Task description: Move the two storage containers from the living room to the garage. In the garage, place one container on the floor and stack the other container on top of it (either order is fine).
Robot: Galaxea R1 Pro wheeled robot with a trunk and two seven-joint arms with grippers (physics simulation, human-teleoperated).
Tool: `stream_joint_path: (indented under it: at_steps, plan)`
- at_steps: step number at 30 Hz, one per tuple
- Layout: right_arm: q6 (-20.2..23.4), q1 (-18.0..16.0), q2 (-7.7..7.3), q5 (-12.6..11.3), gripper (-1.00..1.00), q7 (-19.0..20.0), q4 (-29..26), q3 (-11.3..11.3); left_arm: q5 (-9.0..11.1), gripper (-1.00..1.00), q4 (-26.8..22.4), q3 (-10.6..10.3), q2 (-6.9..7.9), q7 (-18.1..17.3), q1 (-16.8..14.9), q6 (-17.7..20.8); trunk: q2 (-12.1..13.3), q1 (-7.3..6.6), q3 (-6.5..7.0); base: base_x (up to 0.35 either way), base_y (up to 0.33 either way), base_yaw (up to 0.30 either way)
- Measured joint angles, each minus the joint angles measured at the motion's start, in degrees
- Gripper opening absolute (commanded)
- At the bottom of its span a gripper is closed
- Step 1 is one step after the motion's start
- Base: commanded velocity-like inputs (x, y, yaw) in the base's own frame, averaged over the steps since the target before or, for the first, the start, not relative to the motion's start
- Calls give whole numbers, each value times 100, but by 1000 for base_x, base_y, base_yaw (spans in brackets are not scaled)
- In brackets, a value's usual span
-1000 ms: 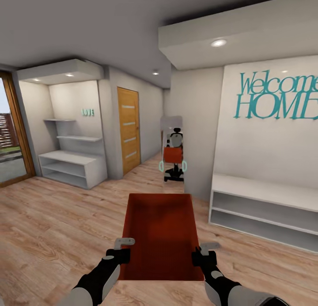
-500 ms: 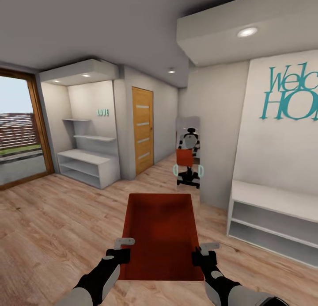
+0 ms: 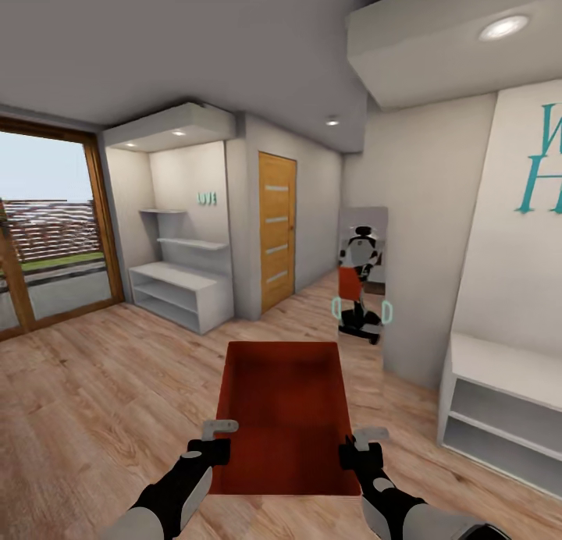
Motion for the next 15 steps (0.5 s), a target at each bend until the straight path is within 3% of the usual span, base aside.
stream_joint_path:
  at_steps: [15]
  plan:
    - [-2, 0, 0, 2, -100, -1, -2, -3, 1, -100, -4, -1, 0, 0, 0, 0, 0, 0, 0, 322, 0, 6]
